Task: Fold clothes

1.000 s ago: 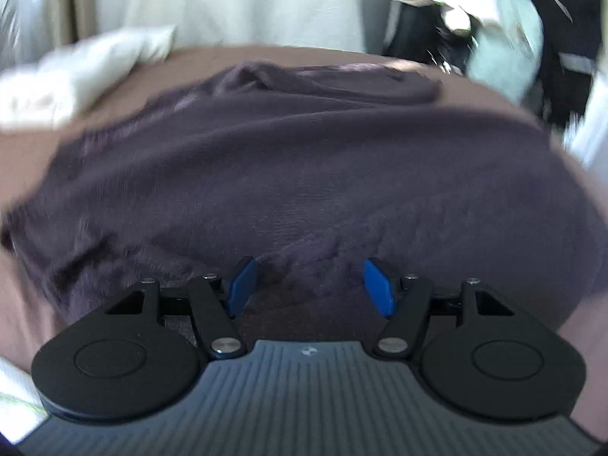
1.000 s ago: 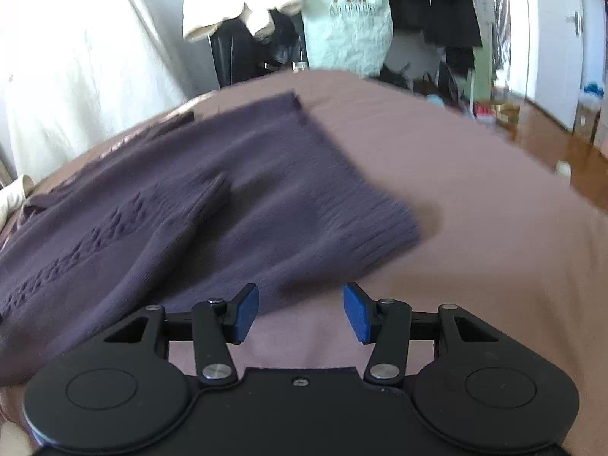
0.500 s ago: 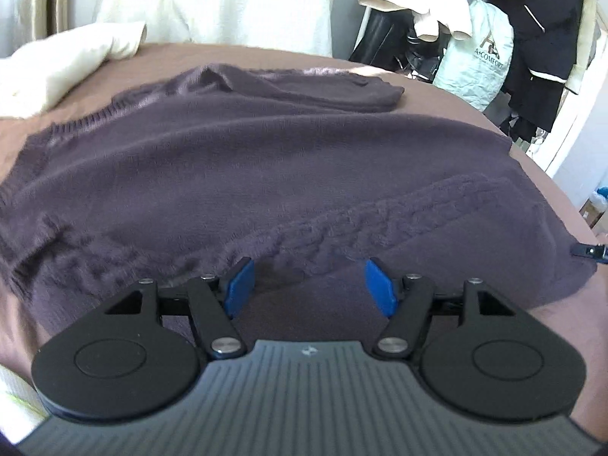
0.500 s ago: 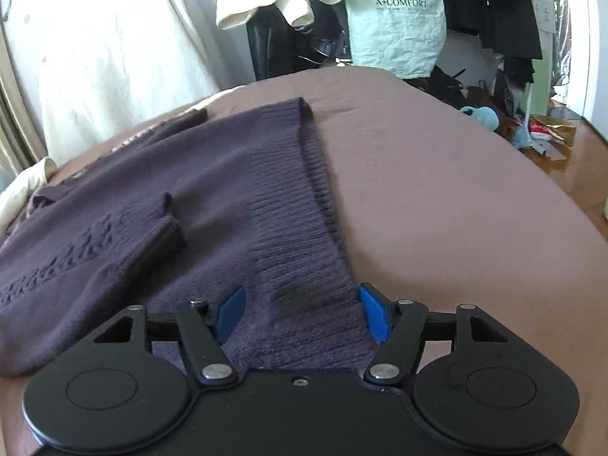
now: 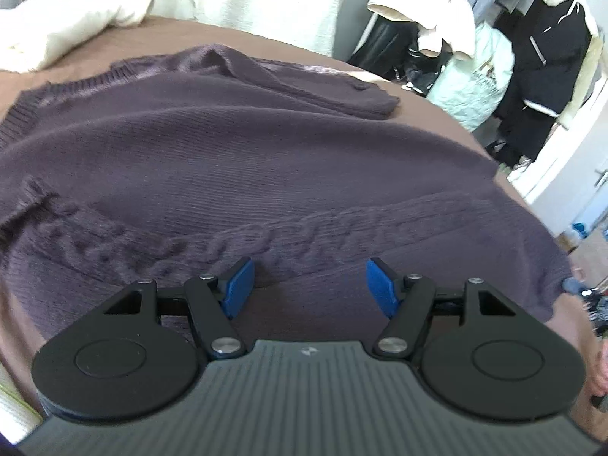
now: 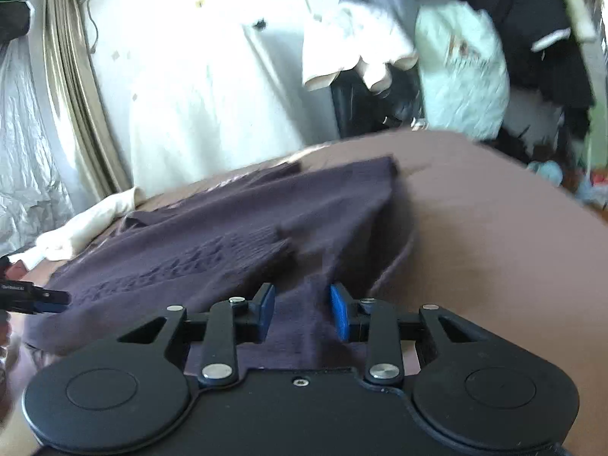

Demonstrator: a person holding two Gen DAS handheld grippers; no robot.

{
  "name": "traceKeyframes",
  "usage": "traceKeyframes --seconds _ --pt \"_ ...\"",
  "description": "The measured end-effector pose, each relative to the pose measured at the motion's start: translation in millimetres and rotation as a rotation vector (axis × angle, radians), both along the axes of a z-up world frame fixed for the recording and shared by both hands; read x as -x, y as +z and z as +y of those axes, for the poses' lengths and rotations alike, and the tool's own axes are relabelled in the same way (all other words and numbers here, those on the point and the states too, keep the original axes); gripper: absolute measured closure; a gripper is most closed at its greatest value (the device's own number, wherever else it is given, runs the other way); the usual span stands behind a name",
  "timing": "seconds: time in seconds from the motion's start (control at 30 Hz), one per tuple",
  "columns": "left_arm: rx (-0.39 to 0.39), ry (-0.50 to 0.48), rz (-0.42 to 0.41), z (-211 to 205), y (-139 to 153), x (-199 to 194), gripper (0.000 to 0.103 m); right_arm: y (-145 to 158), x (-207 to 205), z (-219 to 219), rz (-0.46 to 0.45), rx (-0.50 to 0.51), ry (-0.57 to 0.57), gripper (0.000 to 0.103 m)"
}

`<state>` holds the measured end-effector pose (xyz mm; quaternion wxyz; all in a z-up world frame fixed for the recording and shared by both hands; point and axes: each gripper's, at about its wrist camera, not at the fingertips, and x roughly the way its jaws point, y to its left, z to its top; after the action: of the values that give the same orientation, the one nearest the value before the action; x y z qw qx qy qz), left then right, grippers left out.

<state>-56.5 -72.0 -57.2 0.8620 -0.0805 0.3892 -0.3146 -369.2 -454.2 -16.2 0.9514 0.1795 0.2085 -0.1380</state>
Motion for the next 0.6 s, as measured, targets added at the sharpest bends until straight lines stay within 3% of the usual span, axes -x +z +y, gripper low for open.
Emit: traceKeyframes --seconds 0.03,0.1,0.17,0.2,0.23,0.27,0.37,0.4,0.47,0.53,0.6 --pt "-0.003 -0.002 -0.001 -0.8 0.6 -0.1 0.038 0.1 -5.8 -0.7 0.018 0.007 -0.024 0.064" --pt "-0.017 -0.003 -0.012 -2.8 1.9 0.7 0.038 -1.3 -17.9 -4.9 0.064 0.017 -0.089 0.053" --pt "-0.03 -0.004 -0.021 -4.7 3.0 0.7 0.038 -5.6 -30.2 -12.7 0.121 0.007 -0.131 0.051" --pt "-0.04 0.001 -0.018 -6.1 3.6 -1.0 0.038 -7.7 -35.9 -16.4 0.145 0.008 -0.138 0.053" --pt "-0.06 0.01 -0.011 -8.2 4.3 -3.6 0.038 -9.6 -41.6 -19.8 0.168 0.011 -0.142 0.063" --pt "-0.081 0.017 -0.004 -9.4 5.9 -5.8 0.038 -8.3 -46.0 -20.8 0.183 0.028 -0.121 0.093" --pt "-0.149 0.027 0.013 -3.7 18.9 -8.6 0.038 22.2 -27.7 -4.8 0.152 0.169 -0.135 0.094" --pt "-0.132 0.04 0.027 5.2 22.5 -8.8 0.038 39.0 -10.5 6.3 0.143 0.239 -0.187 0.094" --pt "-0.099 0.067 0.062 22.8 27.9 -10.0 0.038 50.7 28.0 15.7 0.113 0.254 -0.27 0.101" --pt "-0.071 0.107 0.14 37.7 20.7 -17.7 0.038 28.9 44.2 9.5 0.217 0.266 -0.356 0.103" --pt "-0.065 0.135 0.189 48.1 12.2 -22.2 0.038 -1.7 55.6 -3.9 0.315 0.206 -0.378 0.102"
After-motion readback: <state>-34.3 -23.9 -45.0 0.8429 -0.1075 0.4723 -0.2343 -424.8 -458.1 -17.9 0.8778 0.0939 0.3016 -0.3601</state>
